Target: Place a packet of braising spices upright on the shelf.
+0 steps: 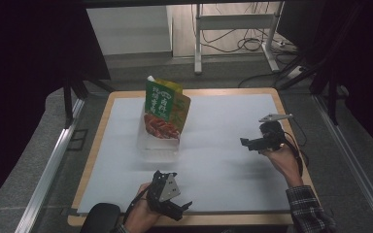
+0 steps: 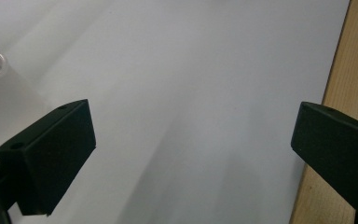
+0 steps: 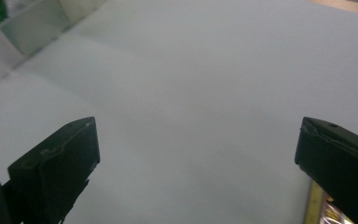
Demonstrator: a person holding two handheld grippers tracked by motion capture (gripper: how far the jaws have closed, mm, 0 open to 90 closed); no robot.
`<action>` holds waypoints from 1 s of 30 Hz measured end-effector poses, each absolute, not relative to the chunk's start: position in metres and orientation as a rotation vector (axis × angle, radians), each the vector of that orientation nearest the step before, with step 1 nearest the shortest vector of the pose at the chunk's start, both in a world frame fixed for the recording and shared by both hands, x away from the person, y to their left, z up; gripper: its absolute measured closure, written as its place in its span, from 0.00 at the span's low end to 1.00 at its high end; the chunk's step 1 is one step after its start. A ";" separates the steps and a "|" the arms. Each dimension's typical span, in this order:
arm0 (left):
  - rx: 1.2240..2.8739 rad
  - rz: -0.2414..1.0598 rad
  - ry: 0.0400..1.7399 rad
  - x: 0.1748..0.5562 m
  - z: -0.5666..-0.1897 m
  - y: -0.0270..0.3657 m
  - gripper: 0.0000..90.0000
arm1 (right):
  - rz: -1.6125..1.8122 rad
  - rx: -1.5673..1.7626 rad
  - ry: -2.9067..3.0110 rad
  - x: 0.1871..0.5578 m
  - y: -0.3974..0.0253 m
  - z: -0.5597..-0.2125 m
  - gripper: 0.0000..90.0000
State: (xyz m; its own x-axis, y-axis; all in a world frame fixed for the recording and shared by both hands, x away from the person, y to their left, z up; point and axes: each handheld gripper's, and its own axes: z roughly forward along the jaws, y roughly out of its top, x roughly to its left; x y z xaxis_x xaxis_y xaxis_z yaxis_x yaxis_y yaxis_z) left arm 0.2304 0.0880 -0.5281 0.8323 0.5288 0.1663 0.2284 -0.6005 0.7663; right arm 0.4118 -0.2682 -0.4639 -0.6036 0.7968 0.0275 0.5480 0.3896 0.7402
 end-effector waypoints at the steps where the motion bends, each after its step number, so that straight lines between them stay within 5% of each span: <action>1: 2.219 0.489 0.548 0.230 -0.528 0.088 0.00 | 1.029 1.181 2.314 0.413 -0.271 -0.465 0.00; 10: 2.225 0.491 0.545 0.230 -0.529 0.087 0.00 | 0.914 1.326 2.263 0.420 -0.300 -0.470 0.01; 30: 2.247 0.509 0.533 0.230 -0.530 0.085 0.00 | 0.645 1.461 2.174 0.444 -0.329 -0.492 0.21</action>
State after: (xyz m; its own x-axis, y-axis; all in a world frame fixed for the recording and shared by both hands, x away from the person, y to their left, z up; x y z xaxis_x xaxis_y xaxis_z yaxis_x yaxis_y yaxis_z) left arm 0.2300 0.0851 -0.5296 0.8334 0.5181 0.1924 0.2161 -0.6260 0.7493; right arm 0.4440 -0.3288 -0.4918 -0.3448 0.9333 -0.1001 0.7277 0.3331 0.5996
